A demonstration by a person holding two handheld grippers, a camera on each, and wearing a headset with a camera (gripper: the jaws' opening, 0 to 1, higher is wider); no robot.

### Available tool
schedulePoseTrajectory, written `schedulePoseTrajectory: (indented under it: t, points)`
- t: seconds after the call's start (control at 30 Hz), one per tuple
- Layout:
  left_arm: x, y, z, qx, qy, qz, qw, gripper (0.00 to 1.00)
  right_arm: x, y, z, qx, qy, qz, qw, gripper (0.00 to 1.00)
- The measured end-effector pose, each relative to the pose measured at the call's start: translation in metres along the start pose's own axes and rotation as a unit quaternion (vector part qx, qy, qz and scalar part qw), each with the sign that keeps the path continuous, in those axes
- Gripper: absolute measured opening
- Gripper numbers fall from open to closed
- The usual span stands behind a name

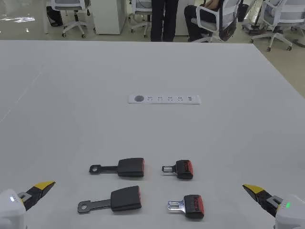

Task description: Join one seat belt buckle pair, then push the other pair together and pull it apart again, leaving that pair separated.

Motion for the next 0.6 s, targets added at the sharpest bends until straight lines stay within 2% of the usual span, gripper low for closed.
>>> schedulePoseTrajectory:
  t: [0.27,0.6]
  points:
    - [0.0041,0.0008,0.0001,0.001,0.003,0.006,1.0000,1.00,0.0006,0.0004,-0.0018,0.000,0.000,0.000,1.0000,1.00]
    - [0.0016,0.0006,-0.0022,0.002,0.001,0.006,1.0000,1.00,0.0018,0.0005,-0.0022,0.001,0.002,0.001,1.0000,1.00]
Point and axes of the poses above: the centre of the closed fingertips' face, and the gripper's own axes: y roughly backward along the fingers, z roughly to its right, x roughly out of its top, the point moved 1 cm from there along y, roughly backward along the fingers, and after that the axes turned 6 degrees about x, right-handed, at the moved point
